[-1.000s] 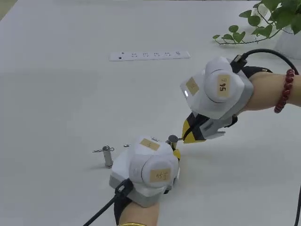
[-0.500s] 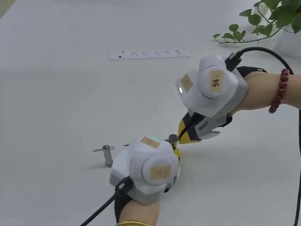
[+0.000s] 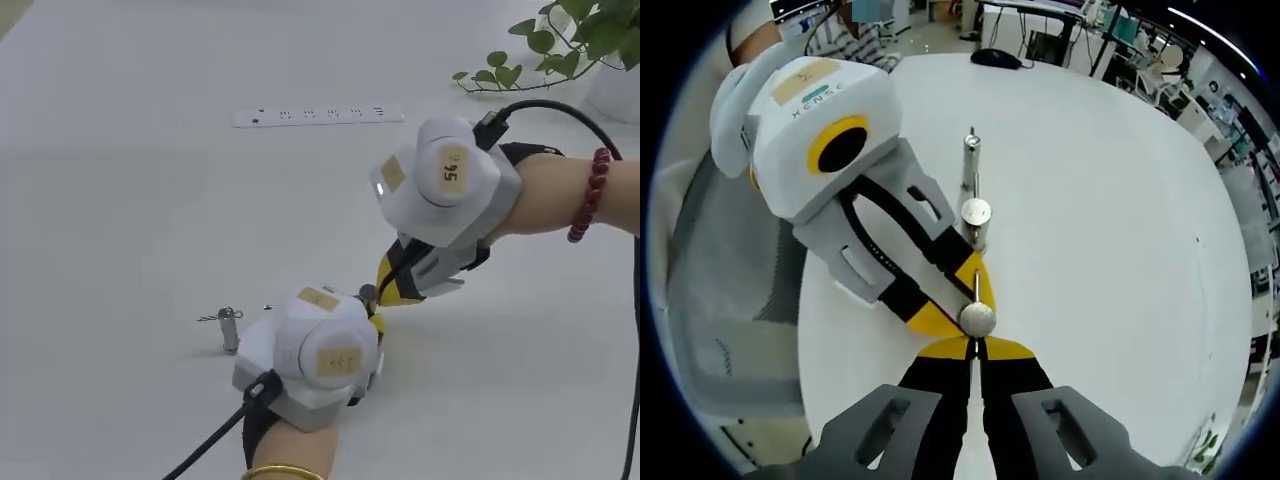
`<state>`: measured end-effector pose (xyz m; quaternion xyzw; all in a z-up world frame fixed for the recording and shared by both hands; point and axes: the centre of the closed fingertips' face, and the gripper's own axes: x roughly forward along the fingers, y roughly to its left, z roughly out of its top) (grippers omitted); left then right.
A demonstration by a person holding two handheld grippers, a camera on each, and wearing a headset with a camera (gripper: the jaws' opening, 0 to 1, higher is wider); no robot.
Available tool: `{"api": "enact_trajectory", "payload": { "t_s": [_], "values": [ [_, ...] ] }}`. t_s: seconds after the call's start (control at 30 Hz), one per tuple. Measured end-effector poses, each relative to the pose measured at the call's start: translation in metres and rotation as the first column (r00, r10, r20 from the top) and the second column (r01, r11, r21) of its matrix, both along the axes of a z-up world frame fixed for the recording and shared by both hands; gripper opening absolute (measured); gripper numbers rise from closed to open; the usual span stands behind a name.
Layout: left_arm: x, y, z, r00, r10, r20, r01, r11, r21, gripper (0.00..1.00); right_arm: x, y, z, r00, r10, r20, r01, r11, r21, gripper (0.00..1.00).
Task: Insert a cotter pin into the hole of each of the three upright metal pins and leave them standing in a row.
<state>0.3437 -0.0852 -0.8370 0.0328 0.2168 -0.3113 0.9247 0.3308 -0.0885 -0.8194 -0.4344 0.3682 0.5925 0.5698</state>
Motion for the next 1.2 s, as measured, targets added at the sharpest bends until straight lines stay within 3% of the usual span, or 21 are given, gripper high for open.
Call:
{"api": "enact_trajectory", "payload": {
  "t_s": [0.13, 0.33, 0.8, 1.2],
  "values": [
    [-0.001, -0.001, 0.003, 1.0, 0.001, -0.001, -0.001, 1.0, -0.015, 0.14, 0.0, 0.0, 0.0, 1.0, -0.004, -0.001, 0.004, 1.0, 0.004, 0.04],
    [-0.007, 0.002, 0.001, 1.0, 0.002, -0.007, -0.002, 1.0, 0.009, 0.16, 0.002, -0.001, -0.003, 1.0, -0.031, -0.006, 0.031, 0.999, 0.014, 0.05],
    [-0.025, 0.01, 0.004, 0.998, -0.03, -0.052, 0.031, 0.999, 0.015, 0.21, 0.001, 0.004, -0.004, 0.995, -0.091, -0.03, 0.092, 0.995, 0.04, 0.16],
    [-0.046, 0.031, 0.023, 0.998, -0.06, -0.037, 0.06, 0.998, 0.02, 0.24, 0.001, -0.009, 0.002, 0.991, -0.136, -0.012, 0.136, 0.99, 0.036, 0.16]
  ]
}}
